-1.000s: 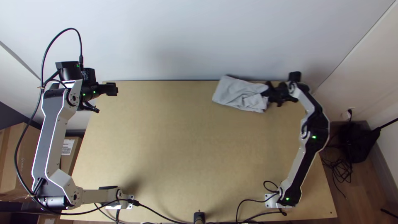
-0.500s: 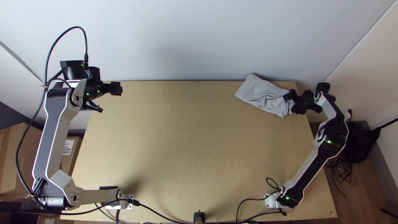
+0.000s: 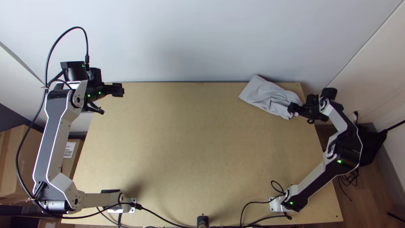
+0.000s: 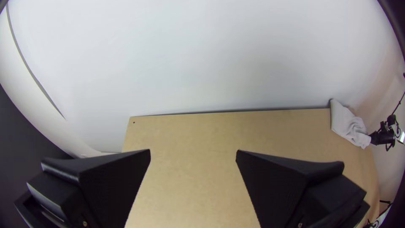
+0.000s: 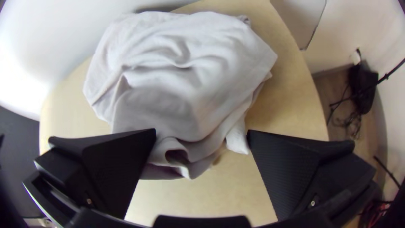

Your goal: Fold the t-shirt

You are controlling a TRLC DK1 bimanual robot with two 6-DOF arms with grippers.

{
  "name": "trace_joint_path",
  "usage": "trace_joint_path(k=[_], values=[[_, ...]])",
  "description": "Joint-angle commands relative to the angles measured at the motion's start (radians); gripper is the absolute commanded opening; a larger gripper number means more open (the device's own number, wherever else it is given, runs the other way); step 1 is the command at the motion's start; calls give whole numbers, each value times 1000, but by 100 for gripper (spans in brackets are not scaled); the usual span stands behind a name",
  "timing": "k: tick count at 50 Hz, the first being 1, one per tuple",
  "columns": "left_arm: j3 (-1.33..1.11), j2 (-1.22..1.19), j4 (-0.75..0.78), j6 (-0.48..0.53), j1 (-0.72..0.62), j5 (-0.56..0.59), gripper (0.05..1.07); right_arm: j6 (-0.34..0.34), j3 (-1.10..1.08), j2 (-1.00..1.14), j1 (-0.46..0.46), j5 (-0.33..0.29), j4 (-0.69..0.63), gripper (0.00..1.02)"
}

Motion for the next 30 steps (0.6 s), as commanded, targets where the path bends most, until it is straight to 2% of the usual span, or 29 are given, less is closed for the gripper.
trace_joint_path(k=[1,4,7,11,15,21,24,30], values=[[29,-34,0,-16,3,0,103,-154,-108,-70,4,63,53,99],[29,-38,-2,-17,3,0,103,-201,-160,-94,3,109,110,99],[24,-44,-4,-17,3,0,103,-282,-245,-139,1,166,222,99],[18,-53,-5,-17,5,0,103,-374,-341,-188,-4,208,342,99],[12,-61,-5,-17,9,0,103,-427,-390,-226,-5,235,406,99],[7,-71,-8,-17,19,0,103,-399,-384,-301,6,235,440,99],[6,-77,-10,-17,23,0,103,-328,-358,-338,26,235,438,99],[1,-85,-10,-17,26,0,103,-246,-308,-378,78,235,440,99]])
